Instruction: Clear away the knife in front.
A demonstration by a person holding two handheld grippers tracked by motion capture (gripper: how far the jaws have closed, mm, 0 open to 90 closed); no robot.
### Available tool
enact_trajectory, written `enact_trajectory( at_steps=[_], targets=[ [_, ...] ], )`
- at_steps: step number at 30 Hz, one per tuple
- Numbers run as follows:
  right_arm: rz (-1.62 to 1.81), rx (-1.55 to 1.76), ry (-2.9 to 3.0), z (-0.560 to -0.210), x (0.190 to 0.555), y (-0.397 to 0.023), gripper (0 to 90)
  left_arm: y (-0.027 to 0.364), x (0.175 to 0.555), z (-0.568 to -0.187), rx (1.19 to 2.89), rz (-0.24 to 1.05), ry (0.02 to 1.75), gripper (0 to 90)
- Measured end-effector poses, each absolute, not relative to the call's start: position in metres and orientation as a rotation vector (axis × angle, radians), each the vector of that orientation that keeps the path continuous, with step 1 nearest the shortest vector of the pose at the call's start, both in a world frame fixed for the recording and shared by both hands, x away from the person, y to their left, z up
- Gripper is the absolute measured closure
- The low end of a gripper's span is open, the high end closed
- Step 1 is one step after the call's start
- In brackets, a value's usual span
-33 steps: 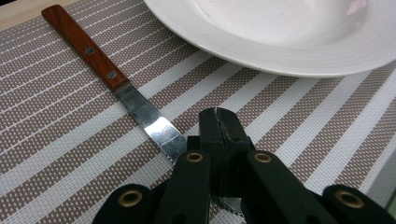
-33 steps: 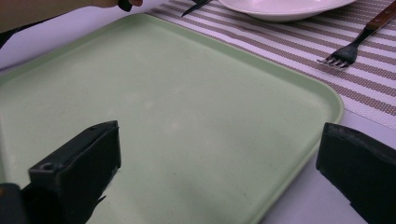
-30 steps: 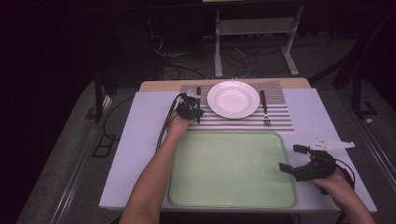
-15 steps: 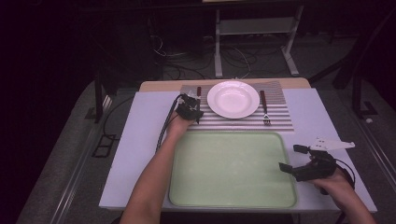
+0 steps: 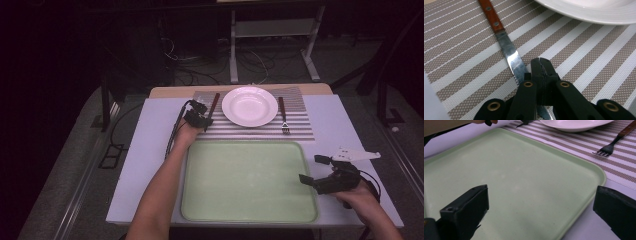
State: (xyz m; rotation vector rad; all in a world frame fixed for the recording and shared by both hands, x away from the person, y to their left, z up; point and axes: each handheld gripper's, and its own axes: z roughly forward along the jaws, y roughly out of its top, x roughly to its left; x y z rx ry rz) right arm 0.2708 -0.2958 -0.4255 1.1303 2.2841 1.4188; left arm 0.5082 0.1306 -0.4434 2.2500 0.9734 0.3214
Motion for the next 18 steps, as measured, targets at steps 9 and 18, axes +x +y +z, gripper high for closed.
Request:
enact_trajectory(
  at_steps=[9,18],
  targets=[
    [1.422,1.132,2.279,-0.425,0.271,-0.297,0.4,0.147,0.51,-0.442,2.242,0.334,1.022,89.6],
    [1.418,1.134,2.281,-0.425,0.27,-0.296,0.4,0.152,0.51,-0.443,2.231,0.334,1.028,89.6]
  ],
)
